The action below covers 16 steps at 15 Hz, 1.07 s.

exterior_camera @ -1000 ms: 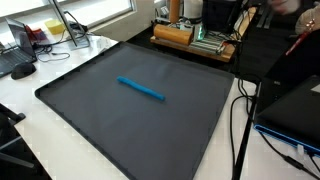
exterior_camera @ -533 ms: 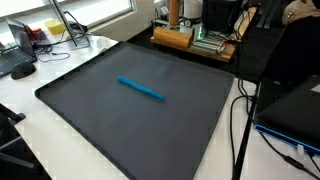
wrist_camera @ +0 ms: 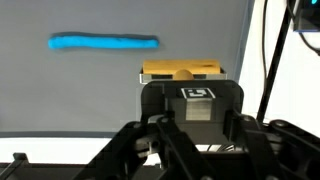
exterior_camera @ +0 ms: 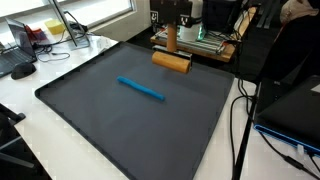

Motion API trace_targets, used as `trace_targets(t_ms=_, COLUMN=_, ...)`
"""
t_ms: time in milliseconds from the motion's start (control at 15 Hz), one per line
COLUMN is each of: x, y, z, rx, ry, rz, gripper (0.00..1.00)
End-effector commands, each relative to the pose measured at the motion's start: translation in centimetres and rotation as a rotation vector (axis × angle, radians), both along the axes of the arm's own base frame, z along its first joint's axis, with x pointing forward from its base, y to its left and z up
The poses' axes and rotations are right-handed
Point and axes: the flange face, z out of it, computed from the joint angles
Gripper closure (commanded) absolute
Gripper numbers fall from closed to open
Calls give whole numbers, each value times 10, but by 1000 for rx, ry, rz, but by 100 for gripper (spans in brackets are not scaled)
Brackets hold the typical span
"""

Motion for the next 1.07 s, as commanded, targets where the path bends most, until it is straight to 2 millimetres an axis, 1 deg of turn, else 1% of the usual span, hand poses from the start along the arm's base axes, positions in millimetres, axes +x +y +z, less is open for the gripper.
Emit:
trace_targets(t_ms=0, x=23, y=-3, z=-31, rx=31, ry=-36, rz=-75, gripper=78)
trace_targets(t_ms=133, x=33, y=-5, z=-50, rx=40, ry=-44, rz=-104, gripper=78)
trace_targets(t_ms=333, x=41, y=-5, z=-75, rx=32, ry=-71, rz=-145, gripper=78)
trace_targets(t_ms=733, x=42, y=0, z=-109, rx=-48, ry=-104, rz=-180, gripper=78)
trace_targets(t_ms=867, x=42, y=-2, z=-118, rx=-85, ry=-102, rz=-179, gripper=78)
trace_targets(t_ms=1000, x=44, y=-9, z=-123, rx=-102, ry=-91, rz=-175, gripper=78)
